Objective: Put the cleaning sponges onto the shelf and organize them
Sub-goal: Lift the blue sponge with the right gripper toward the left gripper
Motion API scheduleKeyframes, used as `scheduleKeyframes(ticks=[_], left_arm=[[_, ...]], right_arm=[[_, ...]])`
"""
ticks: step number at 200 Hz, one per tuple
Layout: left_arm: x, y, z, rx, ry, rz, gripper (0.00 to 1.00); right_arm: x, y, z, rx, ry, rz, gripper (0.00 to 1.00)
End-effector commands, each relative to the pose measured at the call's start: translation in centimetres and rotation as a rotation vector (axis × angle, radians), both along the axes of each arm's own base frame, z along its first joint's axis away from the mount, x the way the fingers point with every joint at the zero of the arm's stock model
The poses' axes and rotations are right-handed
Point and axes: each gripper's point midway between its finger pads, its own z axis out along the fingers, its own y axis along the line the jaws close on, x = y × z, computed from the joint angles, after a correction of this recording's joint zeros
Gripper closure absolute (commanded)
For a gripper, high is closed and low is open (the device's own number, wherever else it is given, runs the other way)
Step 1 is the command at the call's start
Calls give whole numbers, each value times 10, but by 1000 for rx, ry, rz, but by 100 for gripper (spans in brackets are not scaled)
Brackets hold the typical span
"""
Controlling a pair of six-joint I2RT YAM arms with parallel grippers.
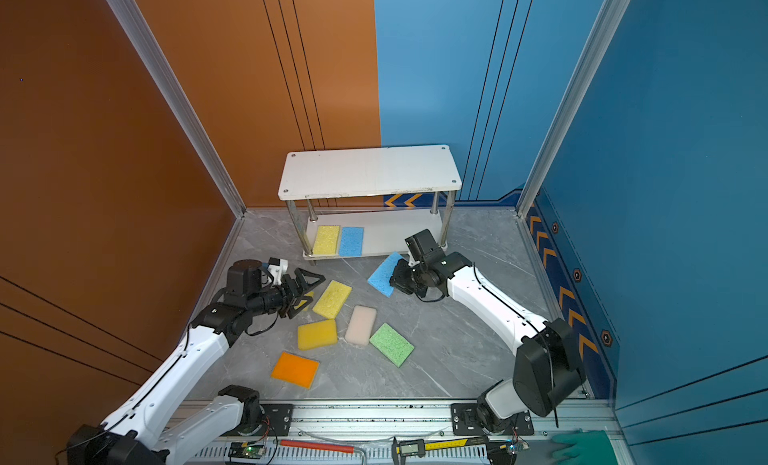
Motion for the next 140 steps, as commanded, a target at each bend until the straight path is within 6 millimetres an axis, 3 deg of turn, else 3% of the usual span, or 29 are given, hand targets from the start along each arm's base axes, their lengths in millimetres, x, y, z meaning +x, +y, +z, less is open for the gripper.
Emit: scheduleKeyframes(ticks=[1, 40, 77, 83, 102, 115, 140], left_arm=[[8, -15, 44, -163, -125, -82, 5], [8, -18, 48, -180, -132, -109, 7], [7, -19, 46, -183, -129, -112, 12], [8, -20, 45, -183, -127, -113, 13], [9, -22, 41, -178, -114, -120, 26], [10, -24, 37, -175, -104, -125, 42], [13, -27, 35, -168, -101, -137, 65]], right_arm=[[-40, 43, 29, 125, -21, 398, 100], [-56, 71, 49, 178, -15, 593, 100], [-64, 84, 45, 155, 6, 663, 100], [-74, 91, 44, 145, 10, 696, 100], [-74, 92, 42, 127, 2, 697, 100], [-74, 93, 43, 122, -3, 695, 100], [-72, 93, 43, 115, -10, 689, 100]])
